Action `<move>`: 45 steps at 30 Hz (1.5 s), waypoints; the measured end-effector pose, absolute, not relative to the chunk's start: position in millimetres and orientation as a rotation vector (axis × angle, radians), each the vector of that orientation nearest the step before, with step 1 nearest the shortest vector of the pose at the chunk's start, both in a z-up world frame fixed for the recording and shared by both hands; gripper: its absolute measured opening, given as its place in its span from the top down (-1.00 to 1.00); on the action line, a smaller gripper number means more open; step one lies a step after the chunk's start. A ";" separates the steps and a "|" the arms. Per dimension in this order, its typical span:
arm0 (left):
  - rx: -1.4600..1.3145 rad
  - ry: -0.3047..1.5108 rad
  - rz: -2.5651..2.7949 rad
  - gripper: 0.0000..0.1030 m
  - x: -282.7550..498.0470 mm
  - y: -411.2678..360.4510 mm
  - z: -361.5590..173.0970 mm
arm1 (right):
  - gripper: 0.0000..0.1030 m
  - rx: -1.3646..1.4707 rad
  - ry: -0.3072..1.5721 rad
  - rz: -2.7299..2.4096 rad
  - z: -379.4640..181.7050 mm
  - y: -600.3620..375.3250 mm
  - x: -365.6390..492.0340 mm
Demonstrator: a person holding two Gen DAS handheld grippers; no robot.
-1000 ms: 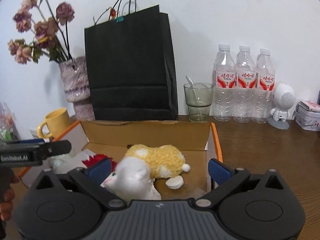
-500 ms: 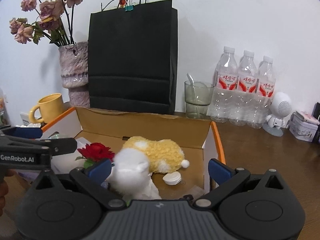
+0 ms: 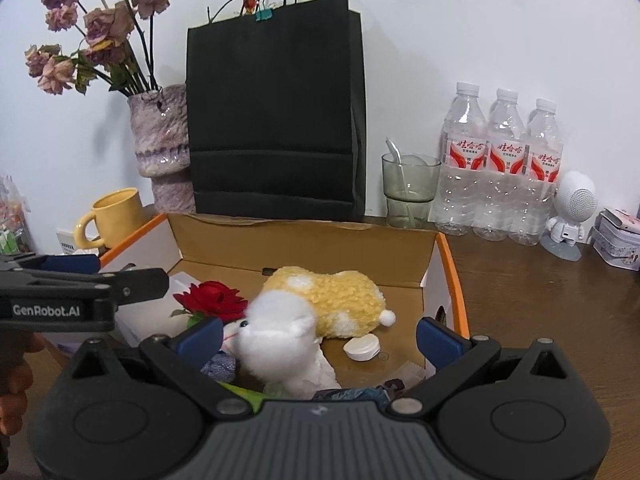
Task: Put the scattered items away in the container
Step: 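Grasp small clear packet with right gripper while left grasps small black stick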
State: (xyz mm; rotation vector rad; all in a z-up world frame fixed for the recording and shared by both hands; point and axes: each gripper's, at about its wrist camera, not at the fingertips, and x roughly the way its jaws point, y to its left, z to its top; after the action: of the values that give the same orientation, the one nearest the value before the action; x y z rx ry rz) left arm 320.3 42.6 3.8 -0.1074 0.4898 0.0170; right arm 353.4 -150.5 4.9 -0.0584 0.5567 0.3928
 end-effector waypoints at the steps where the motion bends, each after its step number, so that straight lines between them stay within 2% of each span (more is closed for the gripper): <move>1: -0.123 0.483 0.023 -1.00 317.5 44.5 5.9 | -1.00 -0.052 0.554 0.390 6.6 -152.1 350.6; 10: -0.185 0.443 0.032 -1.00 255.7 58.1 23.5 | -1.00 -0.010 0.519 0.369 22.3 -178.8 298.5; 21: -0.138 0.582 0.038 -1.00 192.8 41.2 -23.3 | -0.99 -0.033 0.579 0.275 -10.9 -226.5 247.4; 24: -0.116 0.622 0.042 -1.00 187.5 28.0 -41.0 | -0.92 -0.052 0.611 0.234 -29.1 -234.1 247.1; 26: -0.106 0.646 0.047 -0.96 186.7 18.8 -51.0 | -0.70 -0.039 0.649 0.205 -38.2 -235.7 254.8; 30: -0.038 0.634 0.029 -0.88 184.0 1.9 -52.8 | -0.65 -0.020 0.680 0.208 -46.7 -233.6 264.0; 31: -0.035 0.637 0.024 -0.84 184.3 0.6 -53.1 | -0.64 -0.023 0.681 0.207 -48.5 -232.7 264.6; 32: -0.032 0.645 0.021 -0.68 185.6 -0.4 -54.2 | -0.64 -0.023 0.681 0.211 -49.3 -231.6 265.9; 33: -0.025 0.658 0.019 -0.45 187.5 -1.9 -56.1 | -0.61 -0.022 0.682 0.215 -50.2 -230.6 267.3; 34: -0.020 0.672 0.014 -0.31 189.1 -2.8 -58.0 | -0.53 -0.023 0.683 0.221 -50.7 -228.6 269.2; 35: -0.007 0.666 0.018 -0.19 189.6 -3.9 -58.2 | -0.36 -0.026 0.686 0.224 -51.6 -227.0 271.2; 36: -0.008 0.664 0.007 0.11 190.0 -3.2 -57.9 | -0.24 -0.030 0.695 0.227 -53.0 -225.4 273.3; 37: -0.020 0.658 -0.013 0.28 189.8 -1.7 -57.4 | -0.01 -0.045 0.691 0.225 -54.0 -223.3 274.0; 38: -0.032 0.656 -0.033 0.60 189.9 -0.5 -57.2 | 0.41 -0.063 0.686 0.220 -54.0 -221.0 273.6; 39: -0.035 0.656 -0.043 0.69 190.0 -0.2 -56.7 | 0.64 -0.058 0.683 0.235 -52.9 -221.0 272.4; 41: -0.039 0.649 -0.049 0.69 189.2 0.3 -56.7 | 0.81 -0.034 0.684 0.258 -51.0 -222.6 269.2; 45: -0.062 0.616 -0.038 0.69 187.4 4.8 -52.8 | 0.87 -0.014 0.664 0.270 -47.6 -224.8 262.5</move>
State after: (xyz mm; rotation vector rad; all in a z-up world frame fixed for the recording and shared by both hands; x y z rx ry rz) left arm 187.4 4.8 -52.8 -0.0617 0.6161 -0.0381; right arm 262.5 -224.8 -47.6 -0.0144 0.6636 0.2701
